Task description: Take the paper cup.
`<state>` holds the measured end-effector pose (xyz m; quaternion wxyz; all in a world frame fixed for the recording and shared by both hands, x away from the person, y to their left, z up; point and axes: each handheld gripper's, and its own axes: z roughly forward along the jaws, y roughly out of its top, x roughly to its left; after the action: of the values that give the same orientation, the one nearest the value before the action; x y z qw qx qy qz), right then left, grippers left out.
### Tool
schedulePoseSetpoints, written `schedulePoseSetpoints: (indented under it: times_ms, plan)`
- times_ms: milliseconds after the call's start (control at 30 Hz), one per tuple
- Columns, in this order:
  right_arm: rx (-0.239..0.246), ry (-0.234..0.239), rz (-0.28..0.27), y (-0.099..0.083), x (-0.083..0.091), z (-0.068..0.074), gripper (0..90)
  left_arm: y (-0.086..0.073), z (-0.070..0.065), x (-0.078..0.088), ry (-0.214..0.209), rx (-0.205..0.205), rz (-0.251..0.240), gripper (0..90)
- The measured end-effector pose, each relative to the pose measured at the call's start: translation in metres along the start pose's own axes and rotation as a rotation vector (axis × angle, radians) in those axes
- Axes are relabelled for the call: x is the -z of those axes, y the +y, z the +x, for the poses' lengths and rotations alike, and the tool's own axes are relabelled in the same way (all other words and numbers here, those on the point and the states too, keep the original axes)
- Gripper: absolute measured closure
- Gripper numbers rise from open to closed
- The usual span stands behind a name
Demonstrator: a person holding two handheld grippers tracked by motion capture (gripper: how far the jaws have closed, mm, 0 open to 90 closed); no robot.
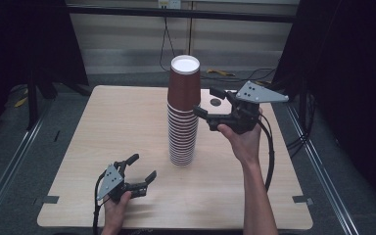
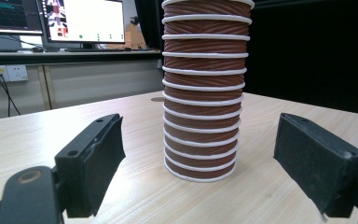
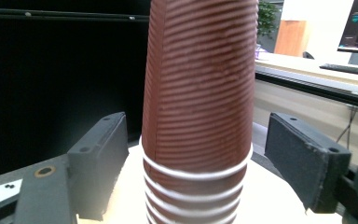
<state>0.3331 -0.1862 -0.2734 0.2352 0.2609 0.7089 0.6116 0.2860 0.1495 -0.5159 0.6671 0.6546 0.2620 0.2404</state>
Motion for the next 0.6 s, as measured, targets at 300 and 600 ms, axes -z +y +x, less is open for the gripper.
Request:
schedulePoseSetpoints:
  times_ms: [300, 600]
  plan:
    - [-0.002, 0.013, 0.001, 0.015, -0.006, -0.005, 17.4, 0.000, 0.000, 0.000, -0.001, 0.000, 0.000, 15.6]
    - [-0.006, 0.017, 0.008, 0.025, -0.011, -0.008, 16.5, 0.000, 0.000, 0.000, -0.002, 0.001, -0.002, 15.6]
